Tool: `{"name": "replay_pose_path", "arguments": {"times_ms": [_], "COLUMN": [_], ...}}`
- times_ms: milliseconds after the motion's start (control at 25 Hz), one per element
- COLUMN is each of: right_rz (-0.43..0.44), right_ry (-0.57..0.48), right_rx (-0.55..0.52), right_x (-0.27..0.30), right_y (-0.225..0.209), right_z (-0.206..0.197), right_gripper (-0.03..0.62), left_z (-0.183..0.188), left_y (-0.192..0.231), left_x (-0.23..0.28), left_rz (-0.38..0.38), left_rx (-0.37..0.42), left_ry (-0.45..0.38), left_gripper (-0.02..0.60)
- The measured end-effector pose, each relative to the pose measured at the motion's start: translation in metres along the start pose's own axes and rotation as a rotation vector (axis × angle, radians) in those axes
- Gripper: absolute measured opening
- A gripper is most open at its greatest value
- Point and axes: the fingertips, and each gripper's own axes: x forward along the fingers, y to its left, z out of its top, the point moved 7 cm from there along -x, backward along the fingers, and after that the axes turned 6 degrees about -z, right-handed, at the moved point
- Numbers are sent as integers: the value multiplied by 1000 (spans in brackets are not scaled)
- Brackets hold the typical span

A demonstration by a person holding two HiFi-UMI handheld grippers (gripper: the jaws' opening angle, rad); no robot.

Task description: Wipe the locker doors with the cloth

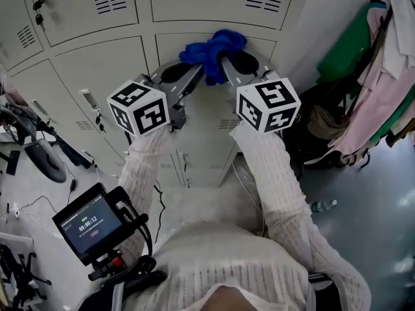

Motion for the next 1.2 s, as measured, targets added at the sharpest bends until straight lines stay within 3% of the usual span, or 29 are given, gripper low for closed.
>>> {"name": "replay_pose_path", "arguments": {"times_ms": [560,1000,1200], "right_rz": [-9,3,23], "right_ry": [86,198,291], "right_rx": [16,61,93], "right_x": [-7,-6,-18], "right_y": [17,30,41], "right_z": [-40,-83,-117], "right_gripper": [54,52,52], "left_z": [-29,-70,-108], "left_y": [4,14,7], "left_x": [-10,-20,-31], "left_rz": [26,62,85], "left_rx": [-54,-153,-232], "left_ry": [50,102,140], "left_gripper": [6,6,6]}}
